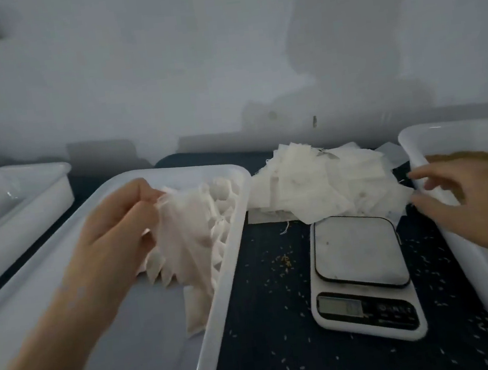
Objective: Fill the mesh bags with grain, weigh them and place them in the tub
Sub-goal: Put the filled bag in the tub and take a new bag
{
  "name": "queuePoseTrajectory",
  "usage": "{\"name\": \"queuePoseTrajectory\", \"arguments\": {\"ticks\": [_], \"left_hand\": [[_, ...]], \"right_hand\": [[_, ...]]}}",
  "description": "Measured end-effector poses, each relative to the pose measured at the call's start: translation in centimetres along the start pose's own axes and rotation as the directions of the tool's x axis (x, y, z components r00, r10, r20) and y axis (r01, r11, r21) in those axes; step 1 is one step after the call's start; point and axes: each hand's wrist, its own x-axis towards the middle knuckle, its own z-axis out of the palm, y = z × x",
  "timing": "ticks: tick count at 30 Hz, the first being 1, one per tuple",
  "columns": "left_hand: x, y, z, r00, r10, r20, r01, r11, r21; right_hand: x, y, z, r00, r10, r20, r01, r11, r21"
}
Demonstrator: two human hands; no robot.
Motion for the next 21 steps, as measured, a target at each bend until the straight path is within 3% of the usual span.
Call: {"name": "queuePoseTrajectory", "arguments": {"ticks": [3, 6, 8, 12, 14, 17, 19, 21], "left_hand": [[2.0, -3.8, -3.8, 0.971, 0.047, 0.234, -0.141, 0.904, 0.403], [2.9, -8.3, -4.9, 0.877, -0.177, 0.448, -0.204, 0.705, 0.679], [2.8, -10.8, -4.2, 0.802, -0.295, 0.52, -0.26, 0.61, 0.748], [2.5, -11.4, -1.9, 0.665, -0.353, 0.658, -0.359, 0.622, 0.696], [2.1, -10.1, -1.4, 0.685, -0.327, 0.651, -0.388, 0.592, 0.706], [0.5, -6.0, -0.3, 0.815, -0.131, 0.564, -0.41, 0.558, 0.722], [-1.3, -2.9, 0.9, 0.871, 0.031, 0.491, -0.399, 0.627, 0.669], [-2.8, -0.6, 2.8, 0.906, 0.195, 0.376, -0.381, 0.764, 0.521]], "right_hand": [[1.6, -2.4, 0.6, 0.992, 0.038, 0.118, -0.032, 0.998, -0.056], [2.9, -2.7, 1.9, 0.964, 0.107, 0.243, -0.075, 0.987, -0.14], [4.5, -2.7, 3.0, 0.937, 0.157, 0.312, -0.111, 0.98, -0.163], [6.9, -3.6, 6.5, 0.901, 0.155, 0.405, -0.109, 0.985, -0.134], [7.3, -4.6, 8.7, 0.895, 0.121, 0.43, -0.078, 0.99, -0.115], [7.5, -5.8, 11.9, 0.903, 0.115, 0.414, -0.045, 0.983, -0.176], [7.6, -6.1, 13.1, 0.918, 0.133, 0.373, -0.049, 0.973, -0.224], [7.7, -6.3, 13.8, 0.927, 0.142, 0.347, -0.05, 0.964, -0.261]]}}
